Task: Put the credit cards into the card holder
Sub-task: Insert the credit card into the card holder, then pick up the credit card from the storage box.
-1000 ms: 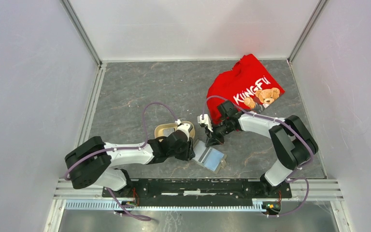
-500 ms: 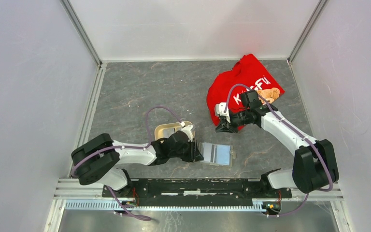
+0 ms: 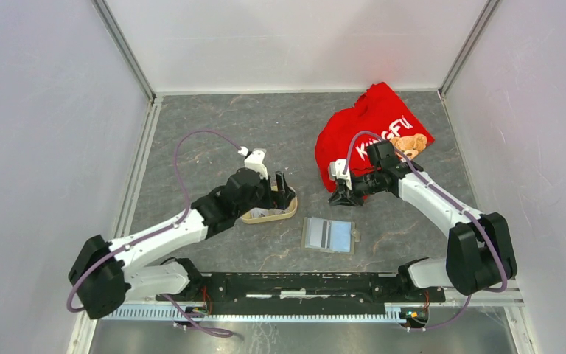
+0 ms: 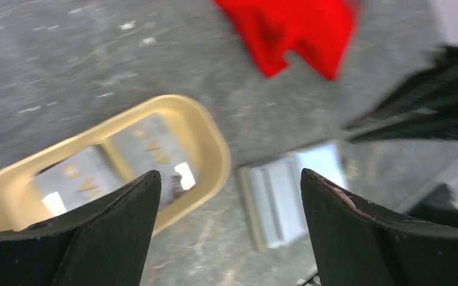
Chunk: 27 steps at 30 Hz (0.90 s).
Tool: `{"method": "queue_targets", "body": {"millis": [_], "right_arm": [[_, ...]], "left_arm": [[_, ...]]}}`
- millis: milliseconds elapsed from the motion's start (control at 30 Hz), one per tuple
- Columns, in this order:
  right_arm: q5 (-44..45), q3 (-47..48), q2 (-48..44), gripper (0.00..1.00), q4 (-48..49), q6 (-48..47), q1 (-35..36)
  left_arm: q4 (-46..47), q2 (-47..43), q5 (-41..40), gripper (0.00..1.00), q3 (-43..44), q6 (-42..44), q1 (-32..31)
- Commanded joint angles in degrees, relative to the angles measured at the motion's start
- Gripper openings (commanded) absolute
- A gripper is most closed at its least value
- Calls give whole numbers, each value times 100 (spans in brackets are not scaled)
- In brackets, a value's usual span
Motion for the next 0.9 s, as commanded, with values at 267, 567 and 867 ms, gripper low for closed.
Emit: {"method": "queue_targets", "body": {"millis": [267,567,867], "right_arm": [[-101,-23,69,20,172,51,-41],[-94,-32,107,20,163,33,-32],[-110,-42,139,20,144,22,-47]], "left_arm": [[-1832,1569,-1616,76,771,-386,326],[-1991,2065,-2323,79,883,-1081,348],[-1998,2411,-2341,78,931,-1386,465]]}}
